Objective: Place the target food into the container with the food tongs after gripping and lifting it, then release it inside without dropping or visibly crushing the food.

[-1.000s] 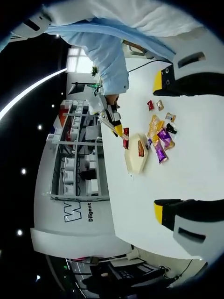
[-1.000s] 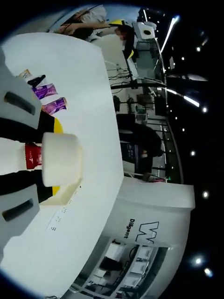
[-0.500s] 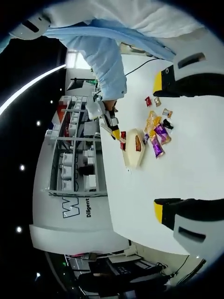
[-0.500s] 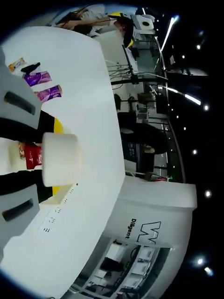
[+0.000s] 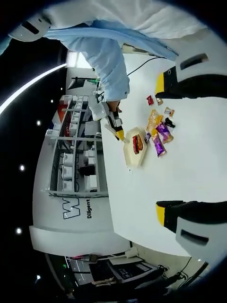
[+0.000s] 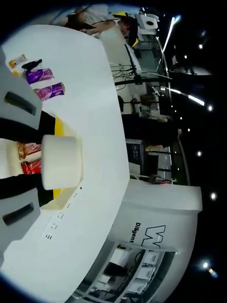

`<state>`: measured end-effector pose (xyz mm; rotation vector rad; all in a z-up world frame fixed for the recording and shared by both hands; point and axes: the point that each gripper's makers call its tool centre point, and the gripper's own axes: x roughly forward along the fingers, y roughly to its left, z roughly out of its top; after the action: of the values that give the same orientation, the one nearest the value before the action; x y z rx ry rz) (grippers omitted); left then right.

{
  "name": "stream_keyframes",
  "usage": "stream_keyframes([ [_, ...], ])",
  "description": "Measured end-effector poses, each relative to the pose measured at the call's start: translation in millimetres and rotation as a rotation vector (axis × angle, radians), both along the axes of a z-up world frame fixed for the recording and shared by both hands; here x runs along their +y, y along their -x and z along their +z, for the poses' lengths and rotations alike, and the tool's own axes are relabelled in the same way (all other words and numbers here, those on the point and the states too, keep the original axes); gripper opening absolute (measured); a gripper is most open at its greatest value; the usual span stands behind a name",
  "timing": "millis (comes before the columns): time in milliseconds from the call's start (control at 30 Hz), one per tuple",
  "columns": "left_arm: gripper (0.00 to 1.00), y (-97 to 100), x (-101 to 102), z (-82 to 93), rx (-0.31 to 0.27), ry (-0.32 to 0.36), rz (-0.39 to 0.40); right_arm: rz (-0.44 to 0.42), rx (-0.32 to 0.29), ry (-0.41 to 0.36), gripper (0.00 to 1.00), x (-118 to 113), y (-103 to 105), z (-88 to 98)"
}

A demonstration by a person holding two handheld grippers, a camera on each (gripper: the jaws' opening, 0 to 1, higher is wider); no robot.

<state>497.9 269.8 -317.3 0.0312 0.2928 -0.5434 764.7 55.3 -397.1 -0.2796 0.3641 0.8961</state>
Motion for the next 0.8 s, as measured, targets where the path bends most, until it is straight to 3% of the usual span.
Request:
stream_keyframes([
  [300, 0.86, -0.2, -10, 2.3, -0.009, 0.004, -0.025, -0.007, -0.006, -0.004, 0.17, -8, 7, 5.1],
  [800, 0.86, 0.0, -23, 5.6, -0.019, 0.007, -0.059, 0.007, 0.009, -0.006, 0.17, -7, 62, 4.4],
])
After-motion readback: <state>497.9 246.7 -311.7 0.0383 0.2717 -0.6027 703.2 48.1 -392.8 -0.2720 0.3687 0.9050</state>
